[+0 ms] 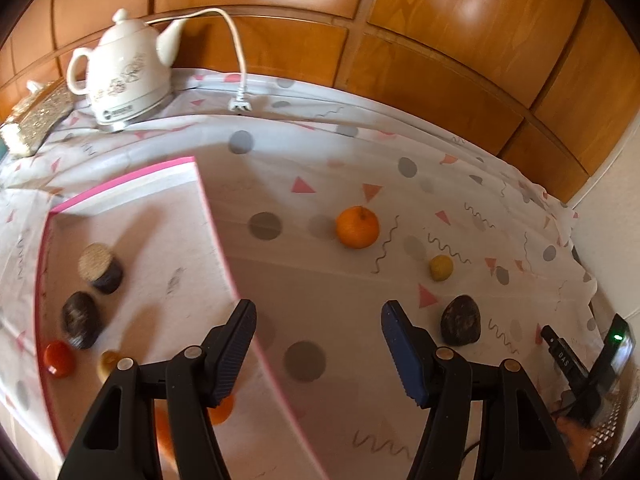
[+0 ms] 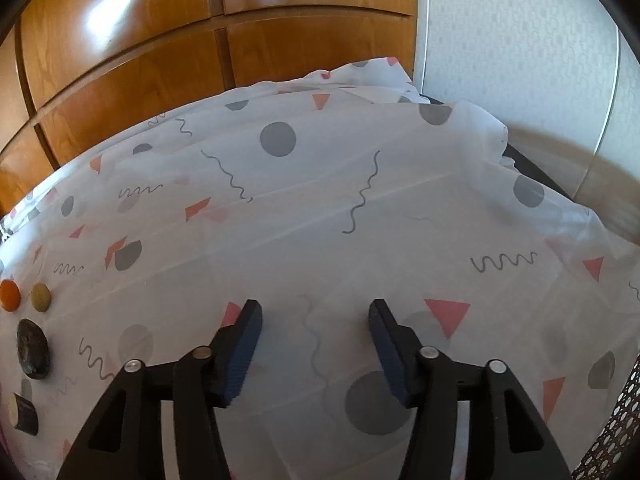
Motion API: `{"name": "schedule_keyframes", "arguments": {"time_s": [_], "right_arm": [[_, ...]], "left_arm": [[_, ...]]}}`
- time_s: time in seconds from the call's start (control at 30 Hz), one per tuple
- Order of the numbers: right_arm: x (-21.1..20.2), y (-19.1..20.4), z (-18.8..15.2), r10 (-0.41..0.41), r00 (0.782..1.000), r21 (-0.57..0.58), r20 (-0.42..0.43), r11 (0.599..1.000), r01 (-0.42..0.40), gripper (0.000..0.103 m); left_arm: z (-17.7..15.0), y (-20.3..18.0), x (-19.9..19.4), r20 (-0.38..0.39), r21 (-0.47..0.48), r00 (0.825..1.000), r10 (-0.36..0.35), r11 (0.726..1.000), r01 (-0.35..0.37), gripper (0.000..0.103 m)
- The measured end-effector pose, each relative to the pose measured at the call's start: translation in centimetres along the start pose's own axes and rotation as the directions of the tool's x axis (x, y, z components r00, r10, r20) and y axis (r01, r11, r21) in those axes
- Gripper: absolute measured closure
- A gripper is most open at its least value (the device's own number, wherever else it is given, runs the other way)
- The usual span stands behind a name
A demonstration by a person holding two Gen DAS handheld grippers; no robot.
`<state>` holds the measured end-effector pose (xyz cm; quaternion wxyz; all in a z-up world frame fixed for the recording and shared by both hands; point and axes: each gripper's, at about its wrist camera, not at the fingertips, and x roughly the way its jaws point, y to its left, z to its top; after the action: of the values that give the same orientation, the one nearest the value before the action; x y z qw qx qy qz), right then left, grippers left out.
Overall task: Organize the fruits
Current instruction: 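Reach the left tool to the mandarin orange and close on it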
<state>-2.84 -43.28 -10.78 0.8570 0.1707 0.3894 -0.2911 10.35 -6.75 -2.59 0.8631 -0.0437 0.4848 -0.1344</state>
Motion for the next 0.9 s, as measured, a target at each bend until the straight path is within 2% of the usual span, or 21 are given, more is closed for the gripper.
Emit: {"name": "schedule_keyframes", "arguments": {"time_s": [0.2, 0.5, 0.7, 0.77, 0.8, 0.9], "right_arm": [[0.0, 0.3, -0.1, 0.001, 1.0, -0.008, 0.002, 1.0, -0.001, 0.039], [0.1, 0.3, -0.1, -0.001, 1.0, -0.014, 0.002, 1.0, 0.001, 0.037], [0.2, 0.4, -0.1, 0.004, 1.0, -0.02, 0.002, 1.0, -0.004, 0.034], [0.2, 0.5, -0.1, 0.005, 1.0, -0.02, 0.002, 1.0, -0.005, 0.034], [0.2, 0.5, -0.1, 0.004, 1.0, -0.02, 0.002, 1.0, -0.004, 0.034], [0.2, 0.5, -0.1, 0.006, 1.0, -0.021, 0.003, 1.0, -0.006, 0.033]], "left_arm": [[1.4, -1.0, 3.0, -0.042, -0.012, 0.999, -0.012, 1.0, 0.012, 0.038], [4.1, -2.2, 6.7, -0.053, -0.044, 0.998, -0.025, 0.999, 0.023, 0.039], [5.3, -3.2, 9.3, -0.059, -0.03, 0.998, 0.001, 1.0, -0.003, 0.04], [5.6, -3.2, 10.3, -0.071, -0.034, 0.997, 0.014, 0.999, -0.017, 0.043], [5.7, -3.1, 11.0, -0.087, -0.037, 0.996, 0.019, 0.999, -0.022, 0.053], [5.8, -3.1, 11.3, -0.086, -0.035, 0.996, -0.005, 0.999, 0.002, 0.064]]}}
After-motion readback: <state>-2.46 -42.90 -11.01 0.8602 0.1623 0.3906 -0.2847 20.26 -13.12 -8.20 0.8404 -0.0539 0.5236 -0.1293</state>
